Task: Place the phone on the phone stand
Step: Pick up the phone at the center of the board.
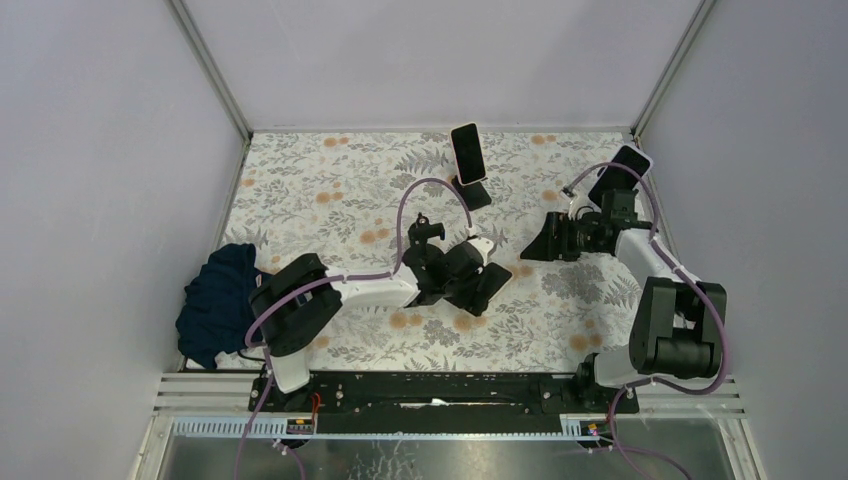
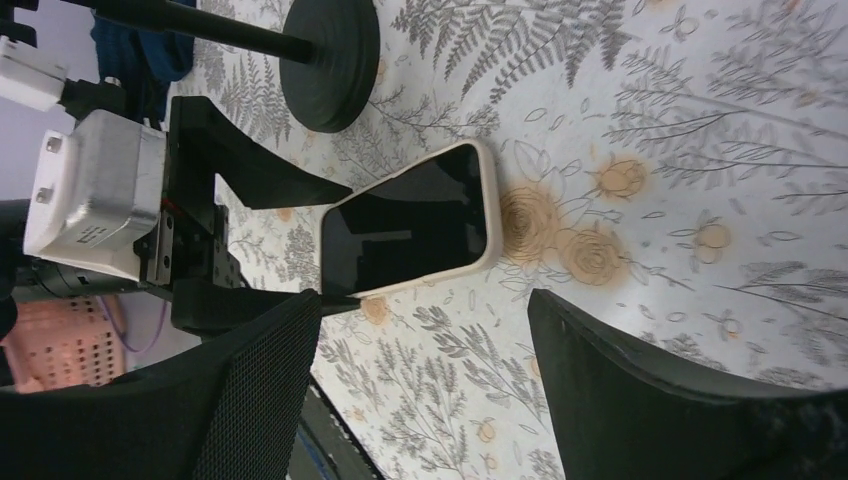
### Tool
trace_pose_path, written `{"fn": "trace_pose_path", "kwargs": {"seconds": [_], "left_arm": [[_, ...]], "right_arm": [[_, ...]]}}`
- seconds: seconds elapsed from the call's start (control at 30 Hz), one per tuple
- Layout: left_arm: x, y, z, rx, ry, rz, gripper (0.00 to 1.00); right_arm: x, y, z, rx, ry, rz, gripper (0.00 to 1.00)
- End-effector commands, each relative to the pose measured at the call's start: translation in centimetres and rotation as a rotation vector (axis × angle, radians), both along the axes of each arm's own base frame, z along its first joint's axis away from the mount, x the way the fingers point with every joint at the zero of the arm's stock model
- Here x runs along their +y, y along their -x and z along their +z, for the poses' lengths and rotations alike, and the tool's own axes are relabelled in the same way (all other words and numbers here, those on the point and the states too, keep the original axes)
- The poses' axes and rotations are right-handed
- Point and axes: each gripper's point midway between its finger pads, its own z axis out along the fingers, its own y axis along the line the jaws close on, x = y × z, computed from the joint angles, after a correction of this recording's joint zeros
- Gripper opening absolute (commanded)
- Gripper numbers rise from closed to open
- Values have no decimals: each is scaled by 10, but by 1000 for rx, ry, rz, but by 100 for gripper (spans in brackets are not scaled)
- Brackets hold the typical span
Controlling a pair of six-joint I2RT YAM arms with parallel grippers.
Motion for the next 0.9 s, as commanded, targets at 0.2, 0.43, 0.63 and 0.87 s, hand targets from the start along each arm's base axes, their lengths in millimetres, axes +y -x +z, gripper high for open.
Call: {"fn": "trace_pose_path", "kwargs": {"seconds": [0.2, 0.43, 0.63, 0.87], "left_arm": [[-41, -11, 23, 3, 259, 103, 19], [-48, -6, 17, 42, 285, 99, 18], [-56, -1, 14, 67, 309, 60, 18], [-66, 7, 15, 90, 331, 3, 19]], "right_arm": [[29, 11, -44, 249, -70, -73, 80], [35, 25, -73, 418, -92, -104, 78], [45, 23, -80, 472, -134, -117, 70], [46, 14, -90, 524, -134, -145, 42]]}}
